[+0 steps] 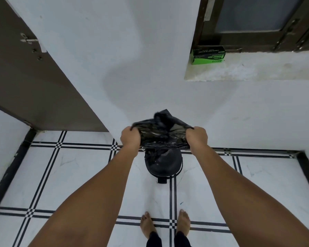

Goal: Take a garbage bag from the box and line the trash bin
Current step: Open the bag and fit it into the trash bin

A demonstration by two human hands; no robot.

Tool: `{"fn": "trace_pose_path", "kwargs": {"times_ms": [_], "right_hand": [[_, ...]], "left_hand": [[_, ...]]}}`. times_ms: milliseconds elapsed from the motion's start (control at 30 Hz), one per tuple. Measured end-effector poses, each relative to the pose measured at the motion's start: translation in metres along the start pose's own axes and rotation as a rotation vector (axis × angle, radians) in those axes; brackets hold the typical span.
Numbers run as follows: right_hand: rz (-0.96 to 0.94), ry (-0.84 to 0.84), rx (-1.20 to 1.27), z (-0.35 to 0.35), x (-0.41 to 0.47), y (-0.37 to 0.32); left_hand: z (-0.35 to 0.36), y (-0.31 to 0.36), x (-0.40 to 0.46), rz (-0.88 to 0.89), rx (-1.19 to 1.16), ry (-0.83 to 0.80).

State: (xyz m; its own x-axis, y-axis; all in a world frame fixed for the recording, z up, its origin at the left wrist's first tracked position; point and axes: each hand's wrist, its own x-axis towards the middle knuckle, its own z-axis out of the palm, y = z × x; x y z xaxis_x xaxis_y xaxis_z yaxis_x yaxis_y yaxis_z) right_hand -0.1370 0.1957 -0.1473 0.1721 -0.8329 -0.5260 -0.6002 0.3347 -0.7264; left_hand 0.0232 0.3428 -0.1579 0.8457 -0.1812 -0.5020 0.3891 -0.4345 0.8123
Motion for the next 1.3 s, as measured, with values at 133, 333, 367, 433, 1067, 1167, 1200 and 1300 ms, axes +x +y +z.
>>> {"fn": "trace_pose_path", "kwargs": {"times_ms": [133,333,367,433,1067,1167,1200,1300], "right_hand": [[0.17,0.039,0.2,-0.008,0.009,0.013],[0.205,-0.242,0.462,0.007,-0.004,0.005],[0.208,-0.287,0.476,0.01,-0.005,0.001],[0.235,-0.405,0.478,0.01,-0.007,-0.003],[0.071,-0.048,0.063,0.011,0.012,0.011],[0.252,-0.141,0.329,0.008,0.02,0.011],[0.297,-0.194,0.39,0.006,0.017,0.01],[0.36,-0.344,0.41,0.003,0.009,0.009]], "left_hand": [[-0.013,0.005,0.01,-0.289,-0.368,0.022],[-0.002,0.008,-0.009,-0.266,-0.344,-0.321],[0.002,0.01,-0.012,-0.264,-0.329,-0.377],[0.005,0.014,-0.016,-0.237,-0.26,-0.386],[-0.006,-0.03,0.004,0.278,0.691,-0.301],[-0.009,-0.035,0.008,0.181,0.699,-0.141],[-0.011,-0.034,0.01,0.056,0.539,-0.066],[-0.014,-0.029,0.016,-0.324,-0.045,-0.026]]}}
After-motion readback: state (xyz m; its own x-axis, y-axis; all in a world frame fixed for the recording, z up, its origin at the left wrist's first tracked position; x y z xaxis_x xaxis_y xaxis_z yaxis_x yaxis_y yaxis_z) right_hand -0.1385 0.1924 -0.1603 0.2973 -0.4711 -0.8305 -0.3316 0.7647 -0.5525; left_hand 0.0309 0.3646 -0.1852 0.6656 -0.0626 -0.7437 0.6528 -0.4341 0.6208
